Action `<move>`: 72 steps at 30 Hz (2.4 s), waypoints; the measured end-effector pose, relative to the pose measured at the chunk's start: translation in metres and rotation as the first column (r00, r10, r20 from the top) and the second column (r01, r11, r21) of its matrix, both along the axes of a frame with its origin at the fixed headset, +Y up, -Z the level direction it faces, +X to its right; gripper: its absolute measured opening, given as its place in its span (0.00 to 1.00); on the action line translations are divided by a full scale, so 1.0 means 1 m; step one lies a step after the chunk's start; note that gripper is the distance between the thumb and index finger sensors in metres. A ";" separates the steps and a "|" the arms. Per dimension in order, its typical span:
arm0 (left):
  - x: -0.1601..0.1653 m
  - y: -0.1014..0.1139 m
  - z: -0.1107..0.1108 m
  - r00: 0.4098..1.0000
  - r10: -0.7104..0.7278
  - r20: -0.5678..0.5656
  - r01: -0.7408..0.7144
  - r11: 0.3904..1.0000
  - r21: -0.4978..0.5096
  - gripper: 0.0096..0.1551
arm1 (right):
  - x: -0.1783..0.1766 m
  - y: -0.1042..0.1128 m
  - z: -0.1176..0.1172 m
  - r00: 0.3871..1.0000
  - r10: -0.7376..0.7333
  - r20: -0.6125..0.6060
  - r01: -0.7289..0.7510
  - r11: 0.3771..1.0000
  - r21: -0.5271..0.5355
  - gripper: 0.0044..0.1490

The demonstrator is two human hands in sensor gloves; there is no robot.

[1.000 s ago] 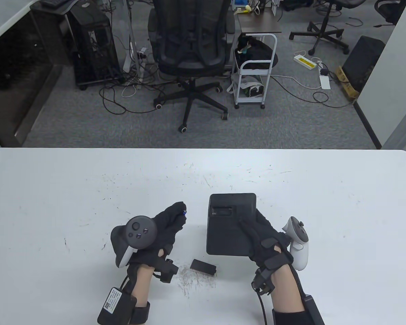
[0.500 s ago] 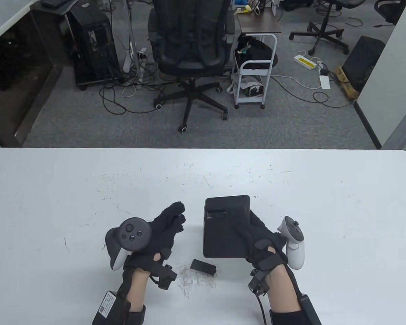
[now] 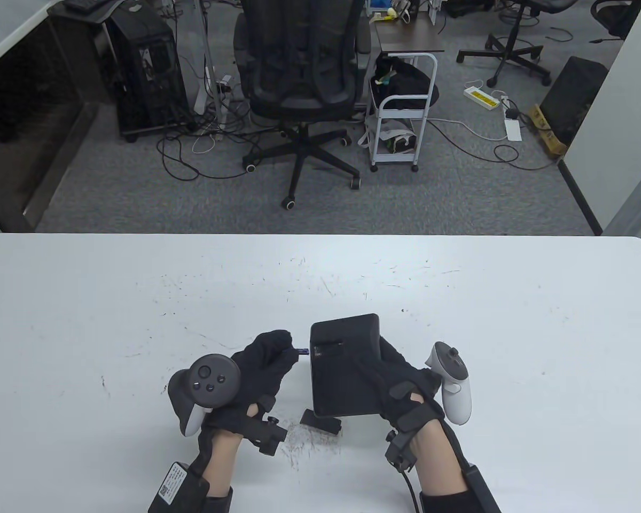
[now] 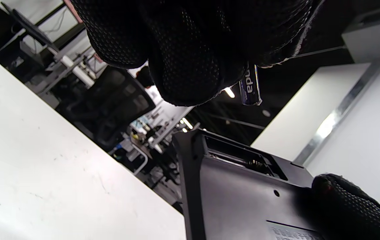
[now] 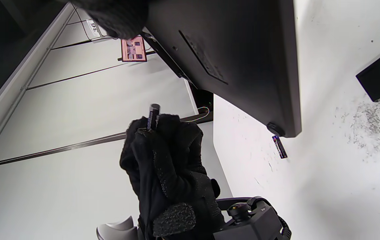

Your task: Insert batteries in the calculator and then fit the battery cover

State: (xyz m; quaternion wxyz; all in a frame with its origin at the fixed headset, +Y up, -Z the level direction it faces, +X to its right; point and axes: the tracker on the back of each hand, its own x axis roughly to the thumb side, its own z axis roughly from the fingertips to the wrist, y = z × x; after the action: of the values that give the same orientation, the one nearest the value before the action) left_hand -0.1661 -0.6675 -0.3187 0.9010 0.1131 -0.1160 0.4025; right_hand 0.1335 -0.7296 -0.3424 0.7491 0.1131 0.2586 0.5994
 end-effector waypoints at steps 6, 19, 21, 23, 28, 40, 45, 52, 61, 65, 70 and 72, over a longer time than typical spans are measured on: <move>0.009 -0.004 -0.002 0.998 -0.054 0.029 0.055 0.998 -0.035 0.22 | -0.005 -0.001 0.000 1.000 0.005 -0.024 -0.005 1.000 0.012 0.45; 0.018 0.000 0.006 0.989 -0.145 -0.040 0.147 0.986 0.076 0.21 | -0.013 0.004 0.002 0.998 0.016 -0.056 -0.012 0.998 0.066 0.45; 0.020 0.000 0.008 0.982 -0.177 -0.068 0.183 0.978 0.098 0.21 | -0.013 0.005 0.002 0.998 0.015 -0.061 -0.011 0.998 0.069 0.45; 0.022 0.001 0.010 0.974 -0.202 -0.100 0.213 0.969 0.124 0.21 | -0.014 0.005 0.002 0.998 0.021 -0.059 -0.016 0.997 0.077 0.45; 0.029 0.003 0.015 0.939 -0.292 -0.183 0.323 0.931 0.171 0.21 | -0.013 0.005 0.002 0.998 0.018 -0.055 -0.013 0.996 0.088 0.45; 0.035 0.007 0.023 0.891 -0.373 -0.258 0.429 0.877 0.214 0.21 | -0.016 0.009 0.002 0.993 0.043 -0.109 -0.025 0.986 0.165 0.45; 0.040 0.010 0.028 0.865 -0.406 -0.294 0.480 0.842 0.248 0.20 | -0.017 0.014 0.003 0.989 0.074 -0.132 -0.044 0.975 0.216 0.45; 0.049 0.010 0.034 0.801 -0.474 -0.365 0.581 0.762 0.286 0.19 | -0.021 0.018 0.005 0.983 0.126 -0.135 -0.085 0.956 0.279 0.45; 0.044 0.006 0.030 0.823 -0.429 -0.371 0.538 0.798 0.272 0.20 | -0.024 0.019 0.005 0.985 0.102 -0.138 -0.061 0.958 0.279 0.45; 0.037 0.006 0.028 0.839 -0.392 -0.377 0.501 0.826 0.257 0.25 | -0.024 0.017 0.005 0.987 0.039 -0.159 0.003 0.967 0.253 0.44; 0.027 0.002 0.019 0.906 -0.307 -0.292 0.363 0.918 0.161 0.44 | -0.021 0.015 0.003 0.984 -0.003 -0.179 0.045 0.972 0.231 0.44; 0.021 0.000 0.014 0.952 -0.214 -0.218 0.239 0.966 0.099 0.49 | -0.020 0.015 0.002 0.981 -0.030 -0.193 0.073 0.972 0.222 0.44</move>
State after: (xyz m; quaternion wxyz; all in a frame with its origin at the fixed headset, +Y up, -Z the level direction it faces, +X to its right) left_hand -0.1453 -0.6679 -0.3046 0.9396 0.1959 -0.0593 0.2744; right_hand 0.1136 -0.7147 -0.3402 0.7186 0.2613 0.2548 0.5919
